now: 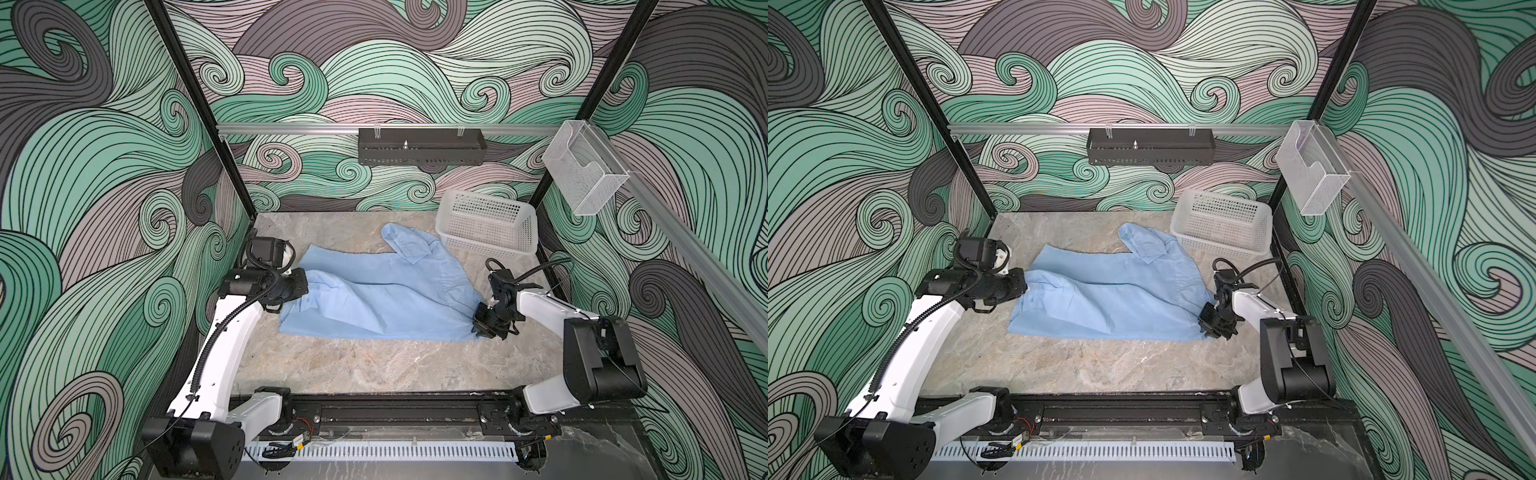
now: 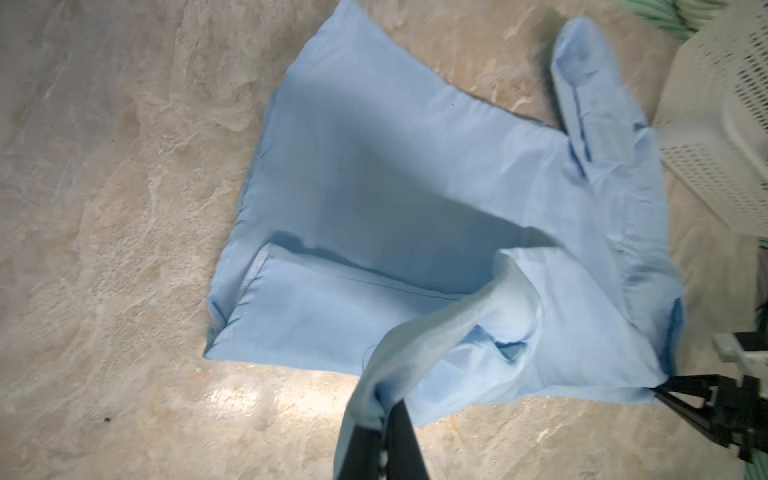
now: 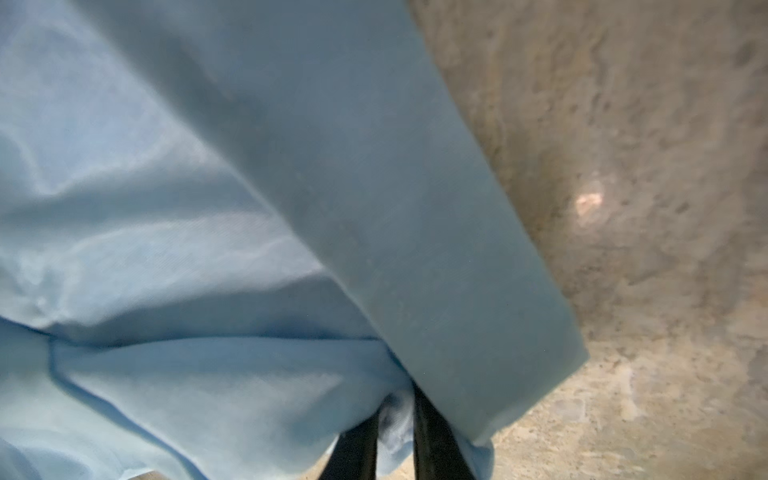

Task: Fold and stack the long sleeve shirts

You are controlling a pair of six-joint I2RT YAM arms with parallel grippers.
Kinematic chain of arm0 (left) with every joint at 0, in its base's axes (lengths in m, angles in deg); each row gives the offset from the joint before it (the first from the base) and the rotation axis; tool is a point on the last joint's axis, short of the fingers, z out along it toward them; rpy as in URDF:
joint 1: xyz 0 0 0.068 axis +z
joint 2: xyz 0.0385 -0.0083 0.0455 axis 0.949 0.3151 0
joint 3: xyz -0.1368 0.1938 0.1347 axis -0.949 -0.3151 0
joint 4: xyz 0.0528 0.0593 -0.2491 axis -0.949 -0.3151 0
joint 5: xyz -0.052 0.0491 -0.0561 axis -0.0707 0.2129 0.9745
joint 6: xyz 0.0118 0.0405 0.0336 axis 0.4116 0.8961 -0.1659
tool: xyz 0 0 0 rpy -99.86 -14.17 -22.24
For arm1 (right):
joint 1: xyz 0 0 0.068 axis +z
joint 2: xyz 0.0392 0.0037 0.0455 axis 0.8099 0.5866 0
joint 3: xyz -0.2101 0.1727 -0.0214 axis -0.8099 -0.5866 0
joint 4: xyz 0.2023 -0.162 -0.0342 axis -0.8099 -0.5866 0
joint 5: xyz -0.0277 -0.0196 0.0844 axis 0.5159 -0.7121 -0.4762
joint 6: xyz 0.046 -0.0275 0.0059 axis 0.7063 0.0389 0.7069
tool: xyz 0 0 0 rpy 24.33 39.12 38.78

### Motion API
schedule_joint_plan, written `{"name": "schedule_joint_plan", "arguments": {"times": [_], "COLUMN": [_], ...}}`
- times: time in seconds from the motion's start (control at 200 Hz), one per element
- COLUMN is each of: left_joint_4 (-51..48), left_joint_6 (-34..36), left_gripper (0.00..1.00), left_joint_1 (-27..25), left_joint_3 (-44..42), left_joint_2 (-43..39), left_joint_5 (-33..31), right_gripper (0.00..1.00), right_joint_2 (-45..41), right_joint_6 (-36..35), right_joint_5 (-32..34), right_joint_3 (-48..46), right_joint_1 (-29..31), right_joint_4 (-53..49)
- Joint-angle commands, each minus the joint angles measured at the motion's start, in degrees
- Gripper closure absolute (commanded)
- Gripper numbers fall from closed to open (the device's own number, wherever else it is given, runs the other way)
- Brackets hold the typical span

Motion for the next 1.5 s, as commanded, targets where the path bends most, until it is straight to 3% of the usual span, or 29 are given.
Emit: {"name": "schedule_joint_plan", "arguments": {"times": [0.0,0.18,0.565,1.001,1.496], "left_joint_4": [-1.76,-4.35,-13.48,-12.40,-12.94], "left_joint_6": [3.59,2.38,-1.77,-1.60,-1.10], "left_gripper": [1.00,1.00,1.00,1.00,1.00], "left_joint_1": [1.07,1.16,1.60,1.60,1.69], "left_joint_3": [-0.33,1.54,6.67,7.38,8.83], "left_joint_2": [2.38,10.35,26.19,33.34,36.63], "left_joint_5": [-2.60,-4.70,-16.98,-16.90,-22.85], "right_gripper": [0.84,0.85,0.85,0.88,0.91], "right_joint_2": [1.70,1.45,0.14,-5.62,0.80], "right_joint_6": [0.41,0.55,0.00,-1.54,-1.35], "right_joint_5": [4.01,4.11,4.81,4.42,8.63], "right_joint_3": [-0.97,-1.67,-2.75,-0.51,-1.17], "right_joint_1": [-1.23,-2.26,-3.41,-3.41,-4.38], "right_joint_4": [-0.38,0.16,-0.14,-3.66,-1.78]}}
